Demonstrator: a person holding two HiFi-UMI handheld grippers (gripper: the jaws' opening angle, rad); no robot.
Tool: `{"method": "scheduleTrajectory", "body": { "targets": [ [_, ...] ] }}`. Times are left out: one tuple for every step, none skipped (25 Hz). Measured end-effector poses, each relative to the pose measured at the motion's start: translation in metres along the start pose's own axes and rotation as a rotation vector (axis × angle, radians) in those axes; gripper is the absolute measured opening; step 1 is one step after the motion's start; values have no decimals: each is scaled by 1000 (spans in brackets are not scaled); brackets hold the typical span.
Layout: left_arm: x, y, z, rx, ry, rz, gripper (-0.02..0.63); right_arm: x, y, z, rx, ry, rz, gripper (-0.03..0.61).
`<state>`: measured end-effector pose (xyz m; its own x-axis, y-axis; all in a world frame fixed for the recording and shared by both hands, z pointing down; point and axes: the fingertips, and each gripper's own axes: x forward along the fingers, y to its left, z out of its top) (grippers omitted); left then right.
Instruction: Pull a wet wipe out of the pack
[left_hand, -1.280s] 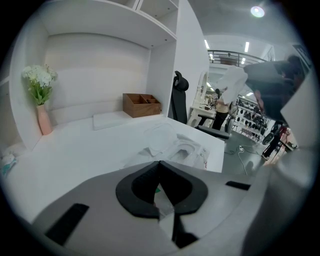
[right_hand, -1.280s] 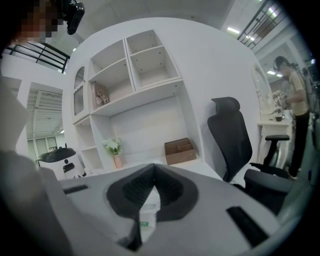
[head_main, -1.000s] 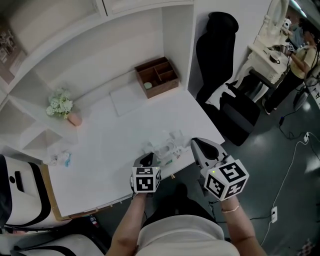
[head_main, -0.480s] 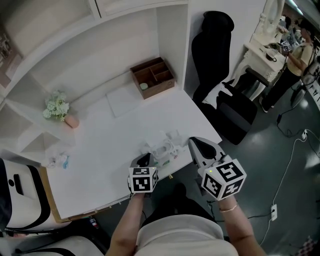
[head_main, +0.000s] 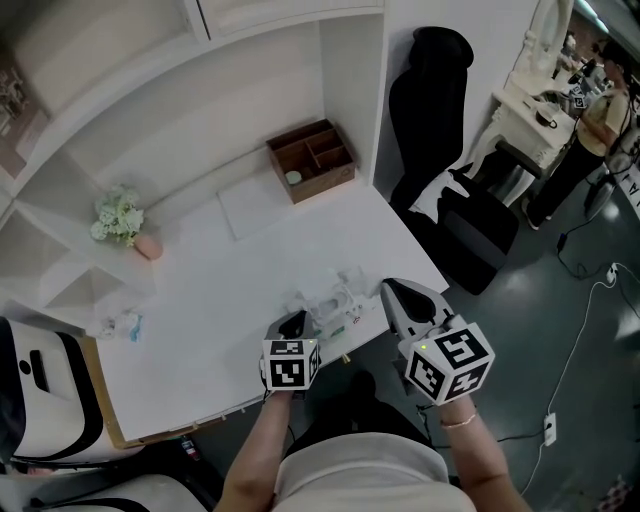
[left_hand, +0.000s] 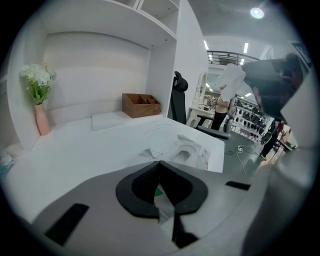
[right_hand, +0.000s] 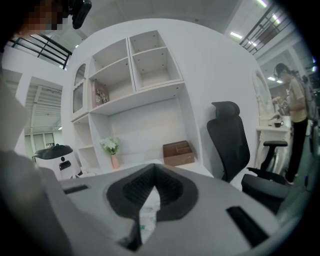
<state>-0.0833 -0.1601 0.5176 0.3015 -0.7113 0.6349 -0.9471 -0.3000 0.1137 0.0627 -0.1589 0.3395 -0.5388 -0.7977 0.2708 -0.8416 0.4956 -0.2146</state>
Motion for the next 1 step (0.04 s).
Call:
{"method": "scheduleTrajectory", "body": {
  "targets": [
    [-1, 1, -1, -1, 0, 1, -5, 1, 1, -1, -1, 4, 0, 3]
  ]
}}
